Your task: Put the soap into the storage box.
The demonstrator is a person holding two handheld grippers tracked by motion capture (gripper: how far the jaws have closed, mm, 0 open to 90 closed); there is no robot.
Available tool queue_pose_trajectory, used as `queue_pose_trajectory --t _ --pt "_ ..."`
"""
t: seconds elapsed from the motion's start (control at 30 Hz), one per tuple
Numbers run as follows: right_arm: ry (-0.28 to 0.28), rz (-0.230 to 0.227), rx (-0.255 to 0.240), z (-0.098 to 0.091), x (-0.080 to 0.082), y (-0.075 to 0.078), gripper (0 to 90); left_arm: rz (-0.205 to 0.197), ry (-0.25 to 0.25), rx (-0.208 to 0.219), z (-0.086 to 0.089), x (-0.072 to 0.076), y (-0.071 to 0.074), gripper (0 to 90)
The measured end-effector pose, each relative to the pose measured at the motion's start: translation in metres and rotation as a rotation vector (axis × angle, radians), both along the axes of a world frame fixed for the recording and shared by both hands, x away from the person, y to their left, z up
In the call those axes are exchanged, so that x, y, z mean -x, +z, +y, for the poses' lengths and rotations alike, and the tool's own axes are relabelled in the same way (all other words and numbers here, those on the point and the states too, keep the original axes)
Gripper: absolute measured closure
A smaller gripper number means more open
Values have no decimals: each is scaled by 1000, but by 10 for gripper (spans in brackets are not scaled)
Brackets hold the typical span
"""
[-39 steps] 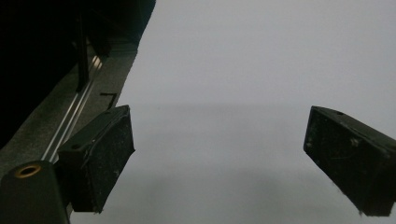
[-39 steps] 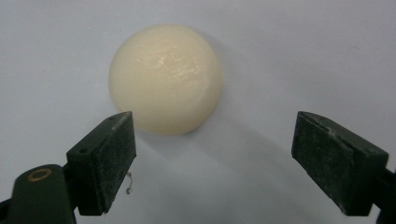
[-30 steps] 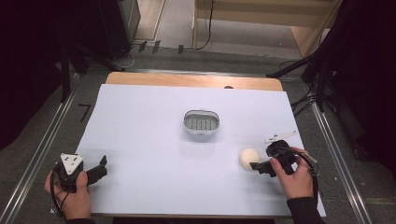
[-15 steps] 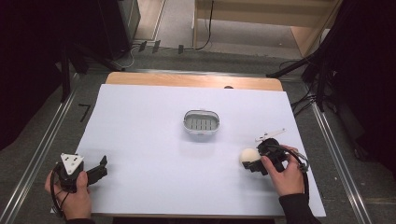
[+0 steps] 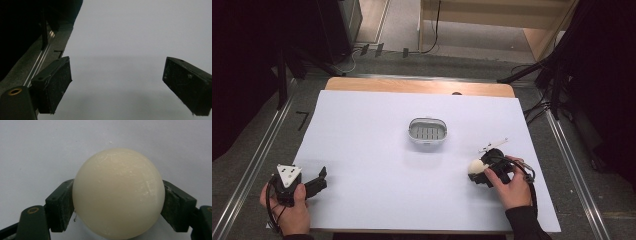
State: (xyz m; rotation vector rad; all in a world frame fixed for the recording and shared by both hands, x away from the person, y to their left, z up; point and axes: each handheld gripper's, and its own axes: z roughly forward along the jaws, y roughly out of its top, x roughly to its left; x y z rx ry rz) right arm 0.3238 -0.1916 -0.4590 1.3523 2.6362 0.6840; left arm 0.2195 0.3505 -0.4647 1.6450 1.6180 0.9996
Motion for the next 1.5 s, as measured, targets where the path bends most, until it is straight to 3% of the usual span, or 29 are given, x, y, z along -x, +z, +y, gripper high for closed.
queue_pose_trajectory --t 0.57,1.03,1.5 --pt "30 -4 13 5 -1 2 240 -3 -3 0 0 0 0 91" --pt "42 -28 4 7 -5 13 240 -4 1 3 0 1 0 91" --pt "45 -22 10 11 -8 20 241 -9 3 8 0 1 0 91"
